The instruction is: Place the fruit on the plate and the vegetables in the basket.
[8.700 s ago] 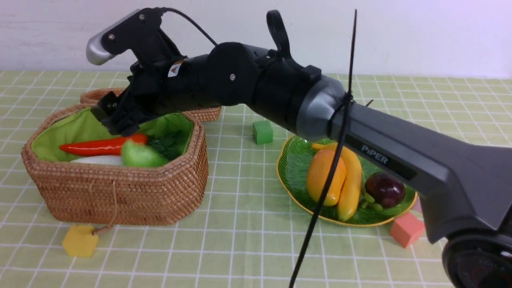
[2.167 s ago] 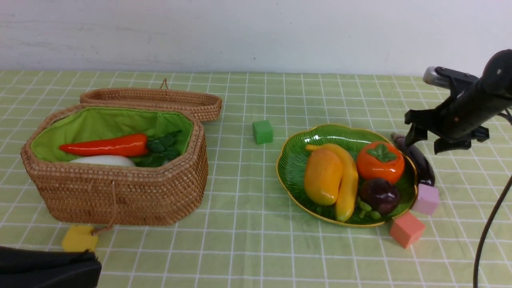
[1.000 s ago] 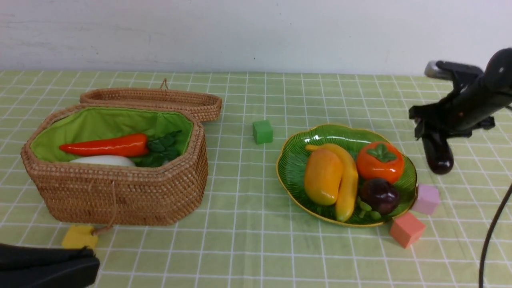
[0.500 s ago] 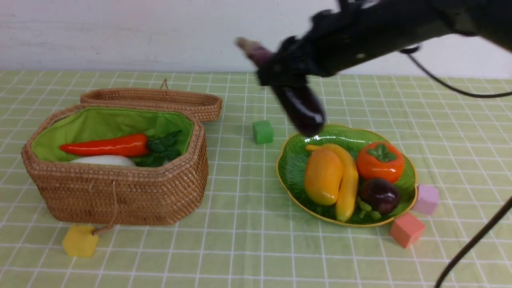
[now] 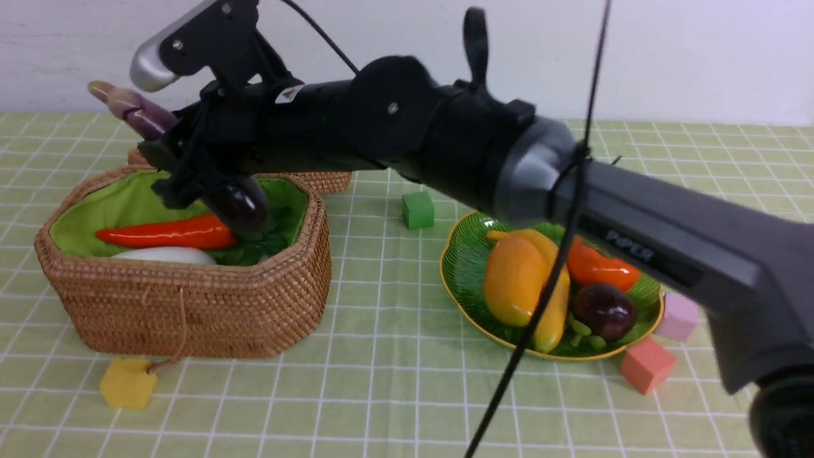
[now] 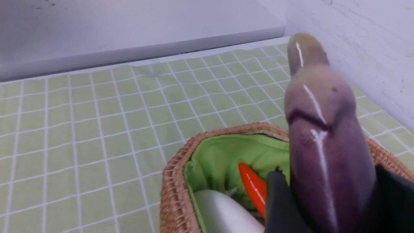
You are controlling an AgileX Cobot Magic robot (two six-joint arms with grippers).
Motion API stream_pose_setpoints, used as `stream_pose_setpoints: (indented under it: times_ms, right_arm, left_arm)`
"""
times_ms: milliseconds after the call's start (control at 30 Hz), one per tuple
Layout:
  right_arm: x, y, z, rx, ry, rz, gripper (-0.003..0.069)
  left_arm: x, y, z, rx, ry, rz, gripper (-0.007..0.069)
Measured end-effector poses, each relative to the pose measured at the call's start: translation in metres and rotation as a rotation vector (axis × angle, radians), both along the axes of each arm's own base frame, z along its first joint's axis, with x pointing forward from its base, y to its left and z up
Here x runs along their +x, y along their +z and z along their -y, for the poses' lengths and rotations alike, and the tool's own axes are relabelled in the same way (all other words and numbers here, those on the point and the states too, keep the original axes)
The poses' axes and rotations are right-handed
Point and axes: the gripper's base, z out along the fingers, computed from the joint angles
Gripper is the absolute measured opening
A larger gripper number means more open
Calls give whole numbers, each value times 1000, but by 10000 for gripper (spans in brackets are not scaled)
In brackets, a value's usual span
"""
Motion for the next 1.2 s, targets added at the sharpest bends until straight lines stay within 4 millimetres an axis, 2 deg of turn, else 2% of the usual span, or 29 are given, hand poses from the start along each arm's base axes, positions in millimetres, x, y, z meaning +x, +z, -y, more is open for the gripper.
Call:
stream_pose_setpoints:
  times_ms: [133, 200, 300, 367, 433, 500, 533, 600, 667, 733, 767, 800, 867, 933, 1000, 1100, 1133, 1200]
  right_arm:
    - [10, -19, -7, -12, -17, -3, 349]
    - [10, -20, -7, -15, -14, -6, 379]
    - [7, -17, -6, -28, 6, -6, 552]
    - [4, -11, -3, -47, 32, -2, 626]
    - [-1, 1, 5, -81, 71, -16, 668]
    - [-6, 9, 11, -107, 94, -43, 667]
    - [-13, 22, 24, -150, 110, -124, 636]
    - [-24, 36, 42, -225, 105, -210, 584]
    - [-34, 49, 59, -287, 52, -319, 503]
    - [-47, 64, 84, -404, -40, -405, 371]
    - [-49, 65, 86, -414, -50, -411, 371]
    - [-56, 74, 100, -471, -114, -442, 279]
    - [-64, 89, 117, -498, -198, -441, 120]
    - [-72, 103, 128, -484, -236, -427, 25]
    - [-81, 113, 138, -464, -258, -423, -10]
    - [-102, 124, 157, -439, -286, -436, -18]
    - [-122, 127, 176, -434, -307, -455, -17]
    - [-144, 125, 198, -425, -346, -490, -13]
  left_arm:
    - [0, -1, 1, -9, -5, -11, -13]
    - [-1, -1, 1, -14, -8, -17, -13]
    - [-1, -1, 2, -16, -22, -15, -13]
    - [-1, -1, 3, -20, -30, -11, -13]
    - [-1, 0, 4, -28, -42, -8, -13]
    - [-1, 0, 5, -34, -53, -4, -13]
    - [-1, 1, 7, -44, -73, -2, -13]
    - [-2, 1, 11, -56, -107, -6, -13]
    - [-4, 0, 15, -57, -155, -11, -13]
    - [-6, 0, 20, -56, -217, -15, -13]
    - [-6, 0, 20, -57, -224, -15, -13]
    - [-7, 1, 24, -67, -269, -14, -13]
    - [-10, 2, 30, -101, -336, -9, -13]
    - [-14, 4, 29, -140, -365, -5, -13]
    - [-19, 4, 26, -167, -381, 10, -13]
    - [-28, -1, 16, -194, -402, 58, -13]
    - [-37, -10, 8, -223, -417, 87, -13]
    - [-44, -27, 1, -256, -433, 100, -13]
